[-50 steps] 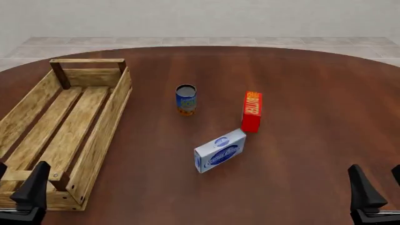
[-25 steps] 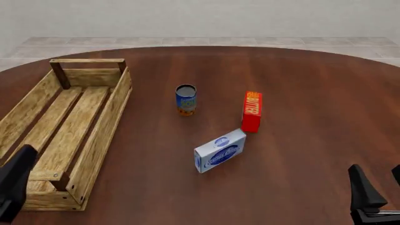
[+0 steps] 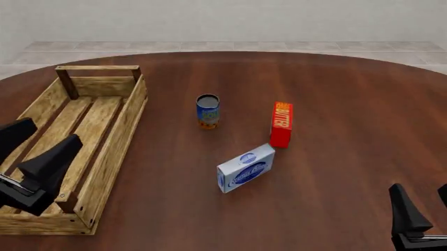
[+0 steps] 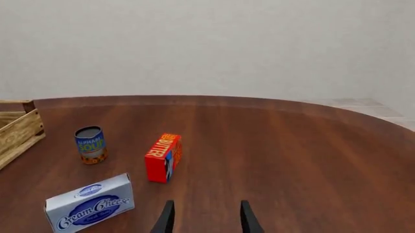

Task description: Pick up the cream cheese and put it in the tray.

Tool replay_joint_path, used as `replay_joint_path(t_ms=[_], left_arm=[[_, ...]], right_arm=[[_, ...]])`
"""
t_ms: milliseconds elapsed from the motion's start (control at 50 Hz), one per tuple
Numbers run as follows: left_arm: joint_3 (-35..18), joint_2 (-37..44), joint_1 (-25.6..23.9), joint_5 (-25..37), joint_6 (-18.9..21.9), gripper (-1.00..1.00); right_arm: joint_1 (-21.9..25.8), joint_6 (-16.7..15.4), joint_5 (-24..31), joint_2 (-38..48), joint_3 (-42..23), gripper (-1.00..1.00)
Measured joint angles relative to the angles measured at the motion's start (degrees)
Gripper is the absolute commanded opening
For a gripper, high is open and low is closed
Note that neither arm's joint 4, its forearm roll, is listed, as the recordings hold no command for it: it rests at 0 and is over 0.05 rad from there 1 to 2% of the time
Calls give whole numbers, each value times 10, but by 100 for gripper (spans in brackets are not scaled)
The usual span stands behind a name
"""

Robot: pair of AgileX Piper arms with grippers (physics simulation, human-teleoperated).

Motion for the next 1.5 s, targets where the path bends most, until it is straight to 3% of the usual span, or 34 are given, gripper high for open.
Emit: replay_joint_path(t_ms=[440, 740, 1500], left_arm=[[-52, 133, -68, -31, 32, 100], [-97, 222, -114, -27, 12, 100], [-228, 382, -154, 38, 60, 100]], right_arm=[[0, -3, 3, 0, 0, 100], [0, -2, 3, 0, 0, 100], [-2, -10, 9, 0, 0, 100]])
